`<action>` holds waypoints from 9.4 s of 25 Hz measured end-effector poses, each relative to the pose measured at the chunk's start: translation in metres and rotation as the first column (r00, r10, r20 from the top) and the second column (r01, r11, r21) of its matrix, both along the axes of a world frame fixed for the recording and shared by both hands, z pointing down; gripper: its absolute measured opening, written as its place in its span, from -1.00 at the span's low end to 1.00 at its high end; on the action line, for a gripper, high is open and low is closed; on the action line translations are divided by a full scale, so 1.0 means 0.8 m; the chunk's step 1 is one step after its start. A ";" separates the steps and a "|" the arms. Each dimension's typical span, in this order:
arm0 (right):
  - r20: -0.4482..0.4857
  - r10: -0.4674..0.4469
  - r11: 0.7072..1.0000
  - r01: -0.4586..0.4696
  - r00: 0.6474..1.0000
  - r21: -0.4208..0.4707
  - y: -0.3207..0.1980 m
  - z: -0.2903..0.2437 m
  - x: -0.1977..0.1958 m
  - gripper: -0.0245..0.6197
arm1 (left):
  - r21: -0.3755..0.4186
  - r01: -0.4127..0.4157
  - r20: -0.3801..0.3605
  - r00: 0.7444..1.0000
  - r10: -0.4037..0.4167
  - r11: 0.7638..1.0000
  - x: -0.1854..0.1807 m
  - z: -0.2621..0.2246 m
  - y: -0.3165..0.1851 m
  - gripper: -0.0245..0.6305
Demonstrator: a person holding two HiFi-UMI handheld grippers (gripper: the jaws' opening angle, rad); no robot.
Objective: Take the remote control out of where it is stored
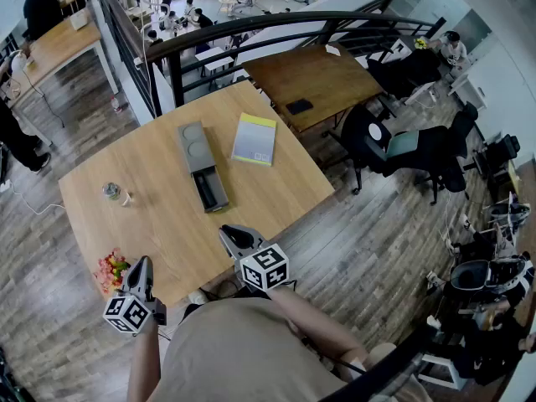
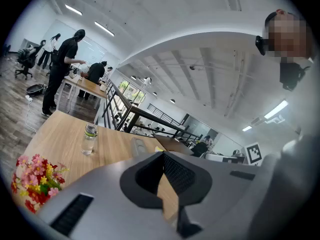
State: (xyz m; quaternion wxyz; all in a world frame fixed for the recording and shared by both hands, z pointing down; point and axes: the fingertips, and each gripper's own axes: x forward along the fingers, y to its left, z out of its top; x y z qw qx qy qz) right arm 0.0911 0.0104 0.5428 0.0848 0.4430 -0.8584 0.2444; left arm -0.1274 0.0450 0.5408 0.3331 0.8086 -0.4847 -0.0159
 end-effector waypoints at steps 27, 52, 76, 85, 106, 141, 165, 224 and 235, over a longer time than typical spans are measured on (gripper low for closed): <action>0.013 0.170 0.985 -0.169 0.985 -0.033 0.050 0.017 -0.020 -0.63 | 0.022 -0.199 0.010 0.980 0.198 0.980 -0.014 -0.010 0.001 -0.91; 0.007 0.238 0.968 -0.237 0.971 -0.085 0.063 0.045 0.047 -0.58 | -0.030 -0.284 0.073 0.956 0.285 0.958 0.066 0.008 -0.004 -0.91; -0.126 -0.092 0.964 0.057 0.988 -0.260 -0.137 0.171 0.041 -0.48 | -0.092 0.046 0.139 0.990 -0.033 0.995 0.064 0.052 -0.085 -0.91; -0.219 -0.203 0.924 0.113 0.954 -0.364 -0.189 0.266 0.021 -0.38 | -0.125 0.162 0.144 0.979 -0.143 0.979 0.057 0.072 -0.091 -0.91; -0.461 -0.419 0.805 0.086 0.782 -0.586 -0.251 0.423 -0.024 -0.34 | -0.094 0.218 0.105 0.973 -0.208 0.972 0.005 0.049 -0.098 -0.91; -0.260 -0.347 0.663 0.040 0.901 -0.747 -0.271 0.433 0.006 -0.52 | -0.119 0.188 0.159 0.973 -0.168 0.975 0.063 0.046 -0.129 -0.91; -0.471 -0.376 0.803 0.027 0.798 -0.595 -0.298 0.424 -0.023 0.06 | -0.154 0.231 0.145 0.967 -0.209 0.961 0.044 0.057 -0.089 -0.91; 0.238 -0.069 0.998 0.070 0.969 0.006 -0.200 -0.152 -0.001 -0.37 | 0.207 -0.025 -0.095 0.994 0.046 0.978 -0.020 -0.148 -0.177 -0.92; 0.104 -0.235 0.969 0.225 0.966 0.101 -0.192 -0.156 0.003 -0.37 | 0.264 0.101 -0.087 0.993 -0.081 0.959 -0.001 -0.153 -0.152 -0.92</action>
